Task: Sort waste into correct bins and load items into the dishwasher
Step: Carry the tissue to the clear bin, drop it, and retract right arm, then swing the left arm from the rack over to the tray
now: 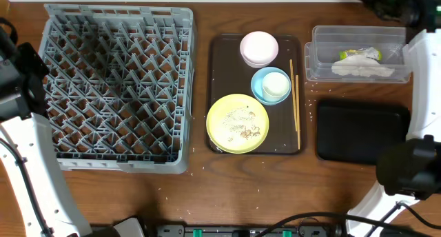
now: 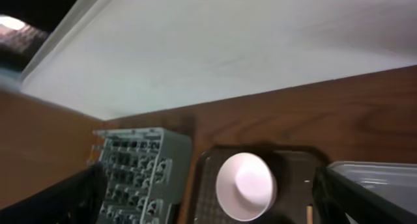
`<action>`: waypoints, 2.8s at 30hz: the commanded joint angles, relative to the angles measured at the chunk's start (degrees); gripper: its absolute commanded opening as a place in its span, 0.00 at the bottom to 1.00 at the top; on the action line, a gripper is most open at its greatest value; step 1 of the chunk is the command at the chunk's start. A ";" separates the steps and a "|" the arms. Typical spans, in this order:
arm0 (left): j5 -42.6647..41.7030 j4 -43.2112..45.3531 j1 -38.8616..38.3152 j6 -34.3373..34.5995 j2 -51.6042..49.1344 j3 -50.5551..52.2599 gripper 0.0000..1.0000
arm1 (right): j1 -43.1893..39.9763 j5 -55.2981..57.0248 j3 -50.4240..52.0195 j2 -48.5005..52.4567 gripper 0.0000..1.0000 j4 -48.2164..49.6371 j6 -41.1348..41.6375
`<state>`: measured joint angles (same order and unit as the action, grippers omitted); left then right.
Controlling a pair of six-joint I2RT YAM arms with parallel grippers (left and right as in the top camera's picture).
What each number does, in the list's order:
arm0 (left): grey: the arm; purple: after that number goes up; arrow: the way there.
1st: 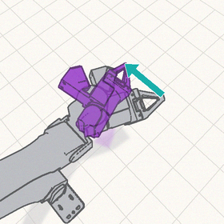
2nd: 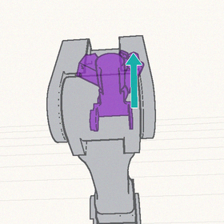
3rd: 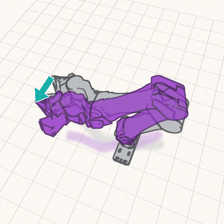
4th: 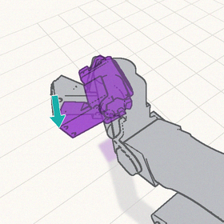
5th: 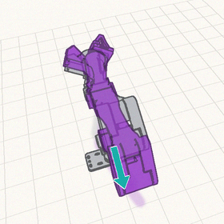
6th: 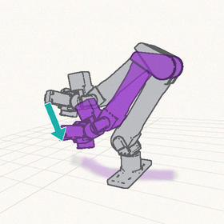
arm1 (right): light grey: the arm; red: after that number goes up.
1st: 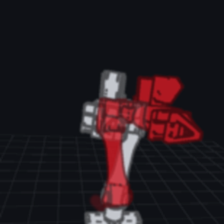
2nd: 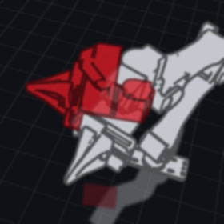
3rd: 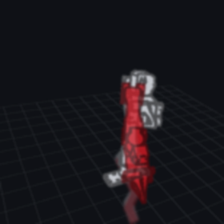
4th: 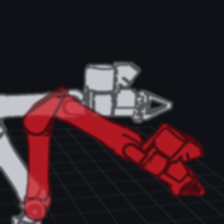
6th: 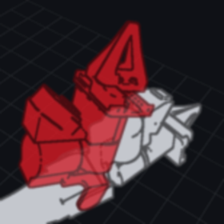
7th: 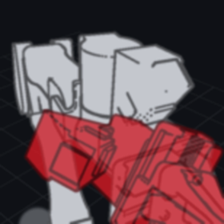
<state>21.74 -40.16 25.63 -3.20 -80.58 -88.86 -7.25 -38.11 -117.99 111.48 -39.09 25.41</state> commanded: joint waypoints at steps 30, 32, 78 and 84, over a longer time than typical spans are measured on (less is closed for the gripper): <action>-57.20 -0.37 -0.11 20.00 -0.35 -1.11 0.94 | -14.45 17.75 -0.09 -1.01 0.99 8.81 4.55; -61.90 1.92 -0.11 24.68 -0.35 -1.11 0.94 | -14.45 17.75 -0.09 -1.01 0.99 6.16 4.55; -37.97 10.43 -42.49 13.09 -13.62 -1.49 0.94 | -14.45 17.75 -0.07 -1.01 0.99 -14.10 4.55; -37.55 12.70 -48.06 13.75 -13.64 -1.46 0.94 | -14.45 17.75 -0.07 -1.01 0.99 -14.10 4.55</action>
<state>-19.11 -28.60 -21.43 11.53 -94.19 -89.49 -21.26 -20.71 -117.97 111.48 -52.97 29.61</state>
